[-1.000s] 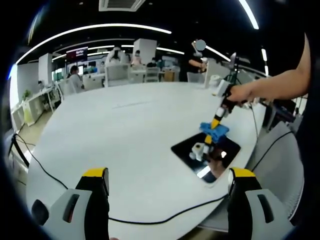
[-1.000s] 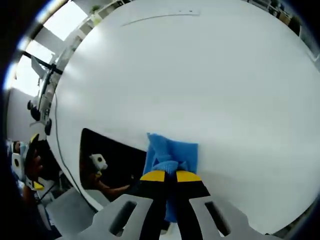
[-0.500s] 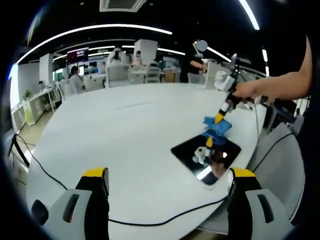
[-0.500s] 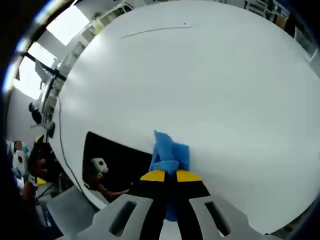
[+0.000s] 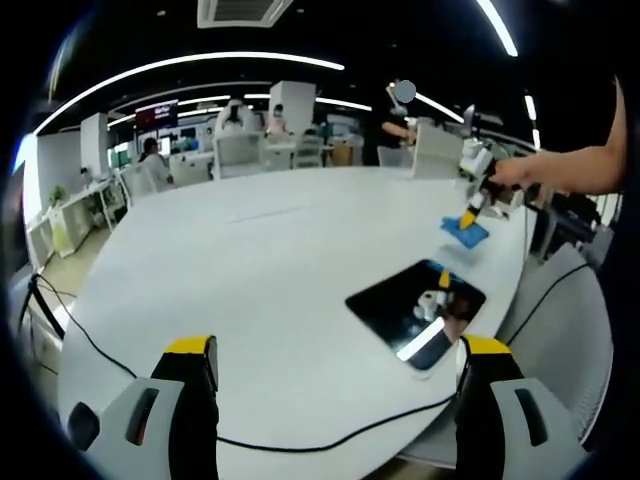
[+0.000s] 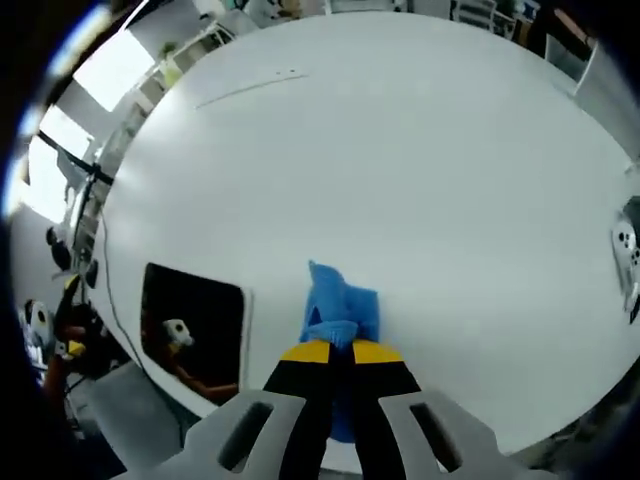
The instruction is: Wipe the mirror surface with the cleaning cloth until all visible marks leave the cleaned area.
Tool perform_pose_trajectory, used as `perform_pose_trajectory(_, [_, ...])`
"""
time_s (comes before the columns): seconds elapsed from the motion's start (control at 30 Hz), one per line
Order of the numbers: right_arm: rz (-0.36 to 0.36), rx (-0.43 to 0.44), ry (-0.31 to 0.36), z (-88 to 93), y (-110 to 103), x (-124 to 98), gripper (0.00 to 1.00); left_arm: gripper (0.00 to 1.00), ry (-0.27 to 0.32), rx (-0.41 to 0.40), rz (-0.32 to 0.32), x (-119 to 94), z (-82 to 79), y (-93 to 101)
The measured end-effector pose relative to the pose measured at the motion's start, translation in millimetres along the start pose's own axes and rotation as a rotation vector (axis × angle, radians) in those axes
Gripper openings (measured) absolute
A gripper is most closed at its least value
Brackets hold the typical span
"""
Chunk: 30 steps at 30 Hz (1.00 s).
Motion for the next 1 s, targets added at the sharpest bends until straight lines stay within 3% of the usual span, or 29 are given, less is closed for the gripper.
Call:
perform_pose_trajectory(0.33, [0.035,0.001,-0.030,21.4,23,36,0.00,1.00,-0.001,-0.010,-0.009,-2,3.8,-3.7])
perform_pose_trajectory(0.63, [0.051,-0.005,-0.001,26.6,21,47,0.00,1.00,0.006,-0.018,-0.013,-3,3.3,-4.4])
perform_pose_trajectory(0.73, [0.051,-0.056,0.009,27.7,20,45,0.00,1.00,0.011,-0.019,-0.013,-3,2.0,-4.9])
perform_pose_trajectory(0.8, [0.014,-0.172,0.036,28.9,18,42,0.02,1.00,0.012,-0.019,-0.013,-3,1.5,-5.6])
perform_pose_trajectory(0.83, [0.008,-0.188,0.047,28.8,18,41,0.03,1.00,0.013,-0.019,-0.014,-3,1.6,-6.3])
perform_pose_trajectory(0.9, [-0.032,-0.192,0.128,27.4,16,31,0.08,1.00,0.020,-0.023,-0.017,-4,0.0,-8.2])
perform_pose_trajectory(1.0, [-0.139,-0.215,0.272,25.6,17,7,0.24,1.00,0.023,-0.026,-0.019,-6,-0.4,-10.1])
Point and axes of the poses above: the point that each gripper's makers call its tool centre point, and the gripper's own axes: x roughly forward along the fingers, y roughly to its right, z roughly out of its underside, the point moved 4 cm from there along -x, roughly backward along the fingers, and after that the axes turned 6 degrees about -y, right-handed, at the moved point
